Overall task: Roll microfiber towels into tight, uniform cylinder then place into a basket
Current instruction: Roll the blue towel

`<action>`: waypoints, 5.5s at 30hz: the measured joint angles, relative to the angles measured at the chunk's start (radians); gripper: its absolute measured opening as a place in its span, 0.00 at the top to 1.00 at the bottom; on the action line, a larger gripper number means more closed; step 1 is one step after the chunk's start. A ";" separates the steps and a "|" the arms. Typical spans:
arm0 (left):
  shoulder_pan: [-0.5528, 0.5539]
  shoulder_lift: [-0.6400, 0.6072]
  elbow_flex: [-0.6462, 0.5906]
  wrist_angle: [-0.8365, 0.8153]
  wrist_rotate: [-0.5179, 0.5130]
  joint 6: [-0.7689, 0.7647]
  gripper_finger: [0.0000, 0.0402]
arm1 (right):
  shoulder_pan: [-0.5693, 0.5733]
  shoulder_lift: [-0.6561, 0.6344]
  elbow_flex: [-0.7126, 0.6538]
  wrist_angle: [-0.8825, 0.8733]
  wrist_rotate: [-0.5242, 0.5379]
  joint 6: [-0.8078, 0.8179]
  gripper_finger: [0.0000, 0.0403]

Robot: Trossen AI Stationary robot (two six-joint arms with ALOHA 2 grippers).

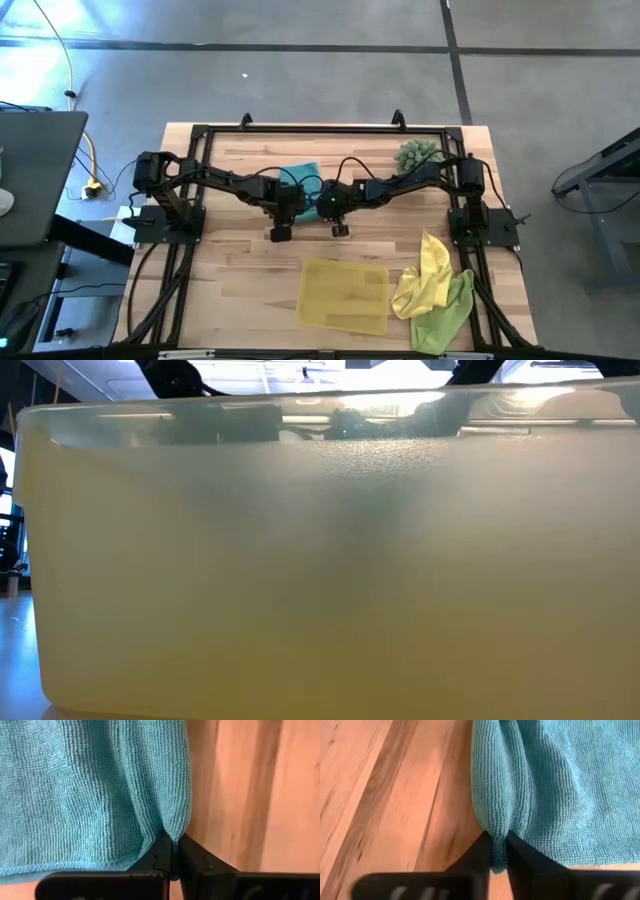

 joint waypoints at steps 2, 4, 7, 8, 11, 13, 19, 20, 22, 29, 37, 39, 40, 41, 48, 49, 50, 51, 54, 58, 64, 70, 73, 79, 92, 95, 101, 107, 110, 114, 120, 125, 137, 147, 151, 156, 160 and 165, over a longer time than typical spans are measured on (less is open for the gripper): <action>0.015 -0.013 -0.006 0.013 0.039 -0.002 0.99 | -0.001 -0.001 0.000 -0.017 -0.016 -0.003 0.97; 0.026 -0.017 -0.026 0.071 0.085 -0.018 0.99 | -0.003 -0.008 0.000 -0.047 -0.049 0.007 0.97; 0.046 -0.047 -0.102 0.201 0.170 -0.087 1.00 | -0.002 -0.032 0.000 -0.101 -0.108 0.025 0.97; 0.048 -0.053 -0.129 0.264 0.195 -0.129 1.00 | -0.003 -0.044 -0.002 -0.126 -0.137 0.028 0.98; 0.054 -0.078 -0.207 0.417 0.241 -0.250 1.00 | -0.011 -0.066 -0.005 -0.153 -0.272 0.052 0.99; 0.053 -0.086 -0.237 0.511 0.269 -0.343 1.00 | -0.020 -0.074 -0.008 -0.161 -0.361 0.109 0.99; 0.052 -0.094 -0.247 0.536 0.324 -0.591 0.99 | -0.049 -0.075 -0.007 -0.160 -0.426 0.269 0.99; 0.055 -0.094 -0.248 0.534 0.336 -0.624 0.99 | -0.056 -0.075 -0.007 -0.156 -0.439 0.295 0.99; 0.063 -0.094 -0.248 0.533 0.348 -0.660 0.99 | -0.071 -0.075 -0.007 -0.153 -0.447 0.352 0.99; 0.112 -0.086 -0.244 0.436 0.285 -0.713 0.99 | -0.103 -0.075 -0.002 -0.124 -0.329 0.465 0.99; 0.131 -0.066 -0.243 0.413 0.266 -0.708 0.99 | -0.100 -0.075 -0.002 -0.105 -0.233 0.370 0.90; 0.131 -0.059 -0.243 0.412 0.269 -0.706 0.99 | -0.100 -0.084 -0.003 -0.116 -0.226 0.322 0.84; 0.131 -0.054 -0.243 0.412 0.272 -0.703 0.99 | -0.101 -0.093 -0.003 -0.127 -0.223 0.298 0.81; 0.131 -0.049 -0.243 0.412 0.273 -0.699 0.99 | -0.101 -0.106 -0.004 -0.147 -0.221 0.273 0.78; 0.138 -0.040 -0.244 0.415 0.284 -0.688 0.99 | -0.062 -0.201 -0.006 -0.214 -0.219 0.047 0.69; 0.140 -0.040 -0.244 0.415 0.285 -0.687 0.99 | -0.044 -0.201 -0.006 -0.204 -0.220 -0.003 0.69; 0.143 -0.039 -0.244 0.415 0.285 -0.687 0.99 | -0.025 -0.199 -0.006 -0.195 -0.219 -0.055 0.69; 0.143 -0.039 -0.244 0.415 0.285 -0.687 0.99 | -0.006 -0.190 -0.006 -0.176 -0.207 -0.100 0.70; 0.143 -0.039 -0.245 0.417 0.285 -0.680 0.99 | 0.039 -0.144 -0.005 -0.108 -0.065 -0.168 0.70; 0.143 -0.038 -0.245 0.417 0.286 -0.680 0.99 | 0.065 -0.107 -0.005 -0.025 0.115 -0.181 0.70; 0.143 -0.038 -0.245 0.417 0.285 -0.665 0.99 | 0.104 -0.106 -0.005 -0.015 0.135 -0.215 0.70; 0.143 -0.037 -0.246 0.419 0.285 -0.653 0.99 | 0.138 -0.107 -0.005 0.011 0.186 -0.245 0.70; 0.143 -0.037 -0.246 0.420 0.285 -0.653 0.99 | 0.143 -0.107 -0.005 0.030 0.190 -0.253 0.70; 0.143 -0.037 -0.247 0.425 0.284 -0.653 0.99 | 0.122 -0.103 -0.004 0.033 0.259 -0.242 0.70; 0.142 -0.037 -0.248 0.430 0.281 -0.654 0.99 | 0.042 -0.070 -0.003 -0.037 0.216 -0.205 0.70; 0.142 -0.037 -0.248 0.430 0.281 -0.655 0.99 | 0.030 -0.062 -0.002 -0.049 0.206 -0.207 0.70; 0.142 -0.036 -0.247 0.430 0.280 -0.654 0.99 | 0.024 -0.120 -0.006 -0.206 0.331 -0.207 0.70; 0.142 -0.036 -0.247 0.431 0.280 -0.654 0.99 | 0.032 -0.201 -0.004 -0.237 0.258 -0.137 0.70; 0.142 -0.036 -0.247 0.432 0.281 -0.654 0.99 | 0.038 -0.196 -0.003 -0.146 0.142 -0.106 0.70; 0.141 -0.036 -0.248 0.435 0.282 -0.654 0.99 | 0.061 -0.147 -0.004 -0.058 0.160 -0.140 0.70; 0.141 -0.036 -0.247 0.437 0.280 -0.654 0.99 | 0.061 -0.090 -0.004 -0.016 0.174 -0.155 0.70; 0.140 -0.036 -0.248 0.440 0.281 -0.654 0.99 | 0.052 -0.075 -0.003 -0.004 0.234 -0.165 0.70; 0.141 -0.035 -0.248 0.446 0.299 -0.661 0.99 | 0.021 -0.071 -0.003 -0.059 0.118 -0.211 0.59; 0.141 -0.042 -0.248 0.478 0.354 -0.673 0.89 | -0.007 -0.026 0.001 -0.063 0.077 -0.109 0.69; 0.135 -0.043 -0.239 0.474 0.387 -0.615 0.82 | -0.011 -0.009 0.003 -0.068 0.058 -0.076 0.80; 0.134 -0.074 -0.183 0.365 0.392 -0.454 0.76 | -0.012 -0.006 0.003 -0.067 0.062 -0.076 0.97; 0.134 -0.129 -0.129 0.181 0.325 -0.284 0.74 | -0.012 -0.006 0.003 -0.068 0.060 -0.053 0.98; 0.114 -0.225 -0.092 0.005 0.127 -0.141 0.74 | -0.012 -0.006 0.002 -0.065 0.058 -0.006 0.99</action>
